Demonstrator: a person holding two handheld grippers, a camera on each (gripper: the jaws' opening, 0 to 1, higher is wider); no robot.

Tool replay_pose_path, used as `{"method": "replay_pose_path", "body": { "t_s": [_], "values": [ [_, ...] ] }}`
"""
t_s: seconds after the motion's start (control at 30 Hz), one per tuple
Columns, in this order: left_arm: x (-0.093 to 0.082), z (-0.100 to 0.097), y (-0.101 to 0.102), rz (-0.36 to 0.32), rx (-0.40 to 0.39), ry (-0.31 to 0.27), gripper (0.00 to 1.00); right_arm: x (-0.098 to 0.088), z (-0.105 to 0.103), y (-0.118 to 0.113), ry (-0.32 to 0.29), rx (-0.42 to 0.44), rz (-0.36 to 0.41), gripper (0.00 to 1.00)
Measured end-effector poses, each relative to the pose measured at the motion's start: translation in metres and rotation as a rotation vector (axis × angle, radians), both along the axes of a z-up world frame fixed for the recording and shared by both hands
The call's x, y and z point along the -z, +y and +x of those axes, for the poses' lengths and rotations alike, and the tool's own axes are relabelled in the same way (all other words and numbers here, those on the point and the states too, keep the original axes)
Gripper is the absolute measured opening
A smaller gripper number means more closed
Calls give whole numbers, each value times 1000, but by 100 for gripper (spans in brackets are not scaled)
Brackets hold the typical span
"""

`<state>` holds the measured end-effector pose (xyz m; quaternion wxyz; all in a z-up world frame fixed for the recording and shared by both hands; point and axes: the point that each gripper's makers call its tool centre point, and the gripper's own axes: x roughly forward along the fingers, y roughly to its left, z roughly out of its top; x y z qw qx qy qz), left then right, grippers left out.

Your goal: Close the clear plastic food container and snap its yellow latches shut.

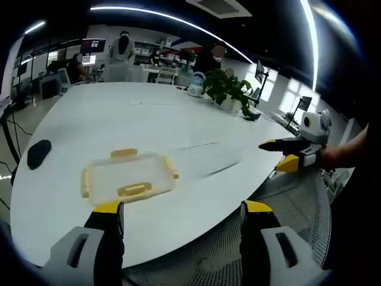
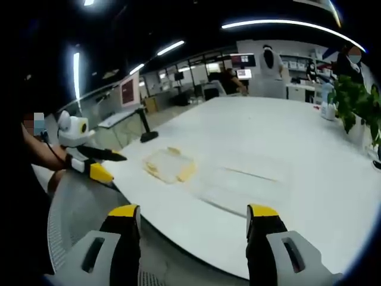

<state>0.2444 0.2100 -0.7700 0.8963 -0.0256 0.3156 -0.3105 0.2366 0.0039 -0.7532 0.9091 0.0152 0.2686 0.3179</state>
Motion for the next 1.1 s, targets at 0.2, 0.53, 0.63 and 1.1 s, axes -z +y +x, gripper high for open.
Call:
{"method": "replay_pose_path", "body": {
  "t_s": [0.2,0.53,0.63,1.1],
  "values": [
    [-2,6,3,5,-4,-13,81,-8,4,-1,-15,18,25,71],
    [-3,9,4,6,-2,-15,81,-14,5,-4,-36,18,24,70],
    [-1,9,4,5,-3,-14,81,-18,5,-3,-58,7,13,72],
    [-8,12,6,6,4,-43,82,-26,13,-1,-88,-6,31,78]
  ]
}}
